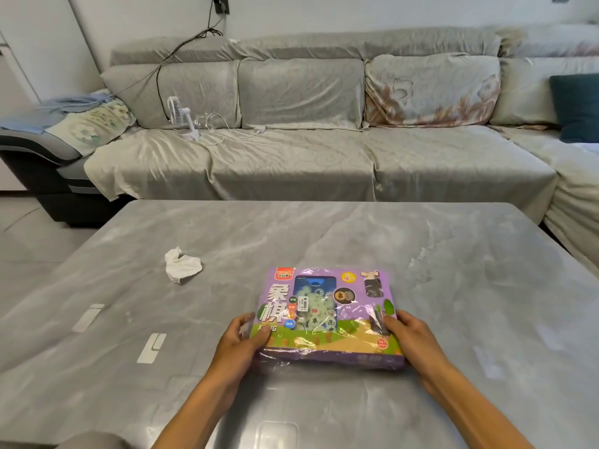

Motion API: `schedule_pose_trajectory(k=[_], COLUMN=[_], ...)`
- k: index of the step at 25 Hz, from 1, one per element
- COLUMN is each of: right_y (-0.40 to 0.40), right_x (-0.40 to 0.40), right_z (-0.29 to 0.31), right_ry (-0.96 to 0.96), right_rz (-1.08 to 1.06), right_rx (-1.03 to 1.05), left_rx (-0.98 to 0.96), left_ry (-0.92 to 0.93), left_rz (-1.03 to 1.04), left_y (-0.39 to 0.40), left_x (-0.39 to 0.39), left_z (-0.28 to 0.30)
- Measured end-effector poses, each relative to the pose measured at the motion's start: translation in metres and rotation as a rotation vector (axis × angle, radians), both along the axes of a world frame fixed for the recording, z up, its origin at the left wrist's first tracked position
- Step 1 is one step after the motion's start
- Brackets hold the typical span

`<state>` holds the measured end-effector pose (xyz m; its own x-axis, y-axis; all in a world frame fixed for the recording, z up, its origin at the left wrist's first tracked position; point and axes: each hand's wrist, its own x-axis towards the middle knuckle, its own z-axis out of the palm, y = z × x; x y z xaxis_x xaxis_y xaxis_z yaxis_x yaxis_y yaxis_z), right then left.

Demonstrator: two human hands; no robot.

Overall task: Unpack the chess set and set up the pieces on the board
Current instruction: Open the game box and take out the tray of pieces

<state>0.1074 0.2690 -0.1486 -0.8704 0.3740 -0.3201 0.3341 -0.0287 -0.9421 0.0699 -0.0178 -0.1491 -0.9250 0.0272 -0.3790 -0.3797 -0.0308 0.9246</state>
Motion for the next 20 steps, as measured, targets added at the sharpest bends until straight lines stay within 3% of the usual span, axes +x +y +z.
schedule_pose_trajectory(k=[2, 6, 13, 18, 20], right_y=[0.004, 0.009, 0.010, 0.015, 0.014], right_x=[-0.001, -0.001, -0.001, 0.002, 0.001], right_z=[0.003, 0.003, 0.005, -0.001, -0.005], right_ry=[-0.002, -0.061, -0.012, 0.064, 0.058], right_rz=[0.018, 0.021, -0.055, 0.003, 0.016], right_rx=[0.034, -0.101, 0.044, 0.574, 0.569], left_rx=[0.008, 0.092, 0.098, 0.068, 0.132], left_ry=[-0.001, -0.043, 0.001, -0.005, -0.010], left_rz=[-0.086, -0.156, -0.045, 0.058, 0.017], left_y=[-0.005, -0.016, -0.008, -0.003, 0.000], left_x=[0.001, 0.000, 0.002, 0.003, 0.004], left_z=[0.002, 0.004, 0.003, -0.002, 0.004])
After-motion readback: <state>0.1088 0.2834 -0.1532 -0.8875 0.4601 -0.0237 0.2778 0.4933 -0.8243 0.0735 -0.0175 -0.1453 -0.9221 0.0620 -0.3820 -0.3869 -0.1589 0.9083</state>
